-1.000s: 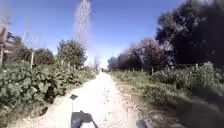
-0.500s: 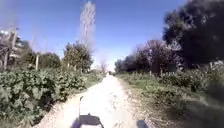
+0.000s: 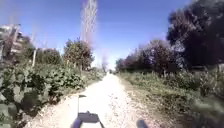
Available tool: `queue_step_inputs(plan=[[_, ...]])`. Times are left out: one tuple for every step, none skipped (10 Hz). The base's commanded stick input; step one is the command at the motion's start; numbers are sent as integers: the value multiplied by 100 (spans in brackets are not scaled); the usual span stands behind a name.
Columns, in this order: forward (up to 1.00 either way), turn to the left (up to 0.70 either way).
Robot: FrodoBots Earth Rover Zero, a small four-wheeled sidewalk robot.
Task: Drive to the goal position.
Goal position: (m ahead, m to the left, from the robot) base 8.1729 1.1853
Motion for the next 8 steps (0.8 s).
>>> queue_step_inputs(plan=[[50,0],[50,0],[50,0],[50,0],[50,0],[50,0],[50,0],[50,0]])
